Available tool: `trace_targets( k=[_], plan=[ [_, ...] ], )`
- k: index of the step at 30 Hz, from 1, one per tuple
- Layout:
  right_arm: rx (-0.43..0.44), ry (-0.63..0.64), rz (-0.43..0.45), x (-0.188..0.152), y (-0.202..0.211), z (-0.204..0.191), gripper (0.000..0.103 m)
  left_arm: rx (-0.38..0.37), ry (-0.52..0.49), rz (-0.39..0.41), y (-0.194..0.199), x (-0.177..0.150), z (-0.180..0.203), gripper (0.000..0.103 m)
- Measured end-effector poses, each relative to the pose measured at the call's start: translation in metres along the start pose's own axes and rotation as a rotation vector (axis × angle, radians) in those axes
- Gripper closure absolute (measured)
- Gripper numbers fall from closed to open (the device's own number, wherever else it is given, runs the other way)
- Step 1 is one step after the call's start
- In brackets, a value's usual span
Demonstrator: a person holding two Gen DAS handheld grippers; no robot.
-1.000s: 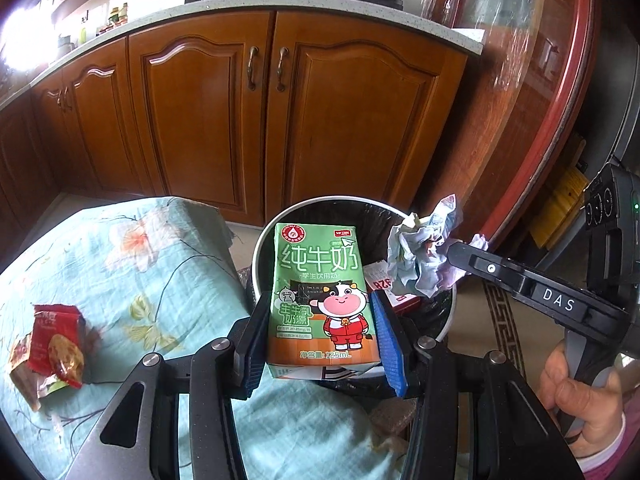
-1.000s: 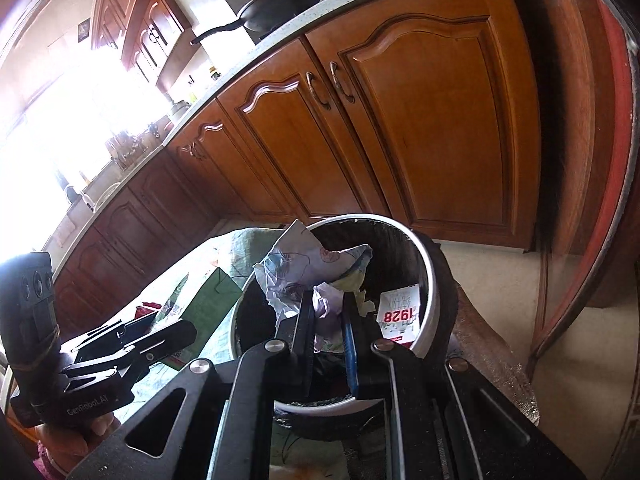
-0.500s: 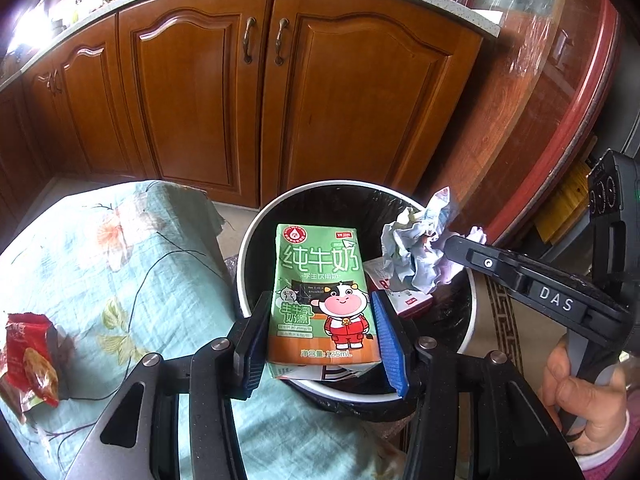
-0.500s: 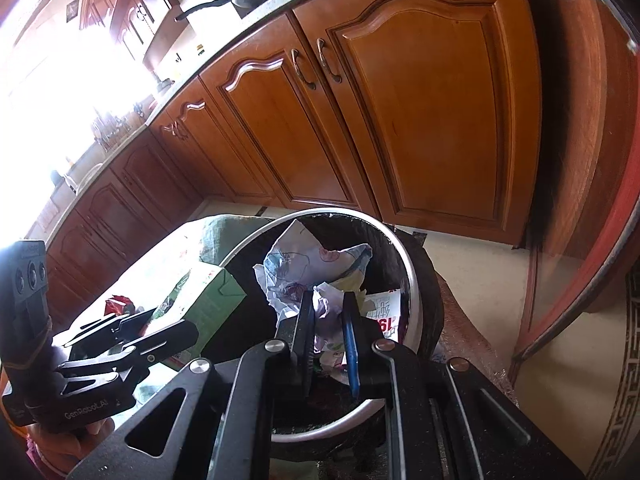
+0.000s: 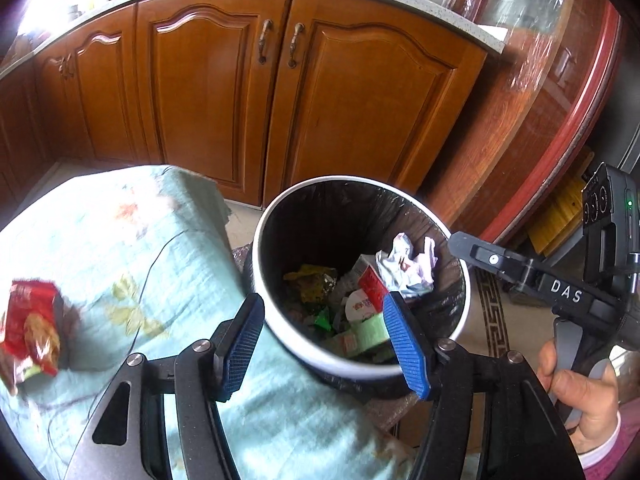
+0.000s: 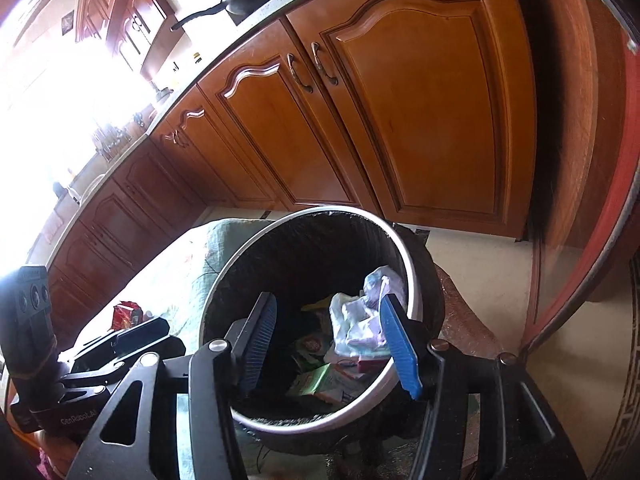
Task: Collect trash
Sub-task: 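Move both open tools back over the last wrappers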
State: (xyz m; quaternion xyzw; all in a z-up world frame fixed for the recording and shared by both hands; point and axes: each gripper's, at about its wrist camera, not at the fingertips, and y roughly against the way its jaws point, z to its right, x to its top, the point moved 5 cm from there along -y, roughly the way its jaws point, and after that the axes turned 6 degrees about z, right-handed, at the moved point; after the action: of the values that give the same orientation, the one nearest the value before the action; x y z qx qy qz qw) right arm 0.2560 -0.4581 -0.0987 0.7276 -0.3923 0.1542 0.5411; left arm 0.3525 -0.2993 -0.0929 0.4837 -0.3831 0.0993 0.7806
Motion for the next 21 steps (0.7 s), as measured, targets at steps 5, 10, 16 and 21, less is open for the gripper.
trace_targets(
  k=[5, 10, 16, 21],
  plan=[
    [0.035, -0.003, 0.051, -0.009, 0.018, -0.019, 0.027, 0.022, 0.048, 0.023, 0.027, -0.024, -0.018, 0.042],
    [0.069, 0.012, 0.085, -0.027, 0.034, -0.047, 0.023, 0.068, 0.101, 0.029, 0.056, -0.056, -0.045, 0.041],
    [0.125, 0.027, 0.041, -0.051, 0.034, -0.080, 0.022, 0.115, 0.203, 0.034, 0.090, -0.089, -0.078, 0.041],
    [0.155, 0.044, -0.012, -0.075, 0.026, -0.106, 0.022, 0.150, 0.265, 0.049, 0.118, -0.110, -0.103, 0.041]
  ],
)
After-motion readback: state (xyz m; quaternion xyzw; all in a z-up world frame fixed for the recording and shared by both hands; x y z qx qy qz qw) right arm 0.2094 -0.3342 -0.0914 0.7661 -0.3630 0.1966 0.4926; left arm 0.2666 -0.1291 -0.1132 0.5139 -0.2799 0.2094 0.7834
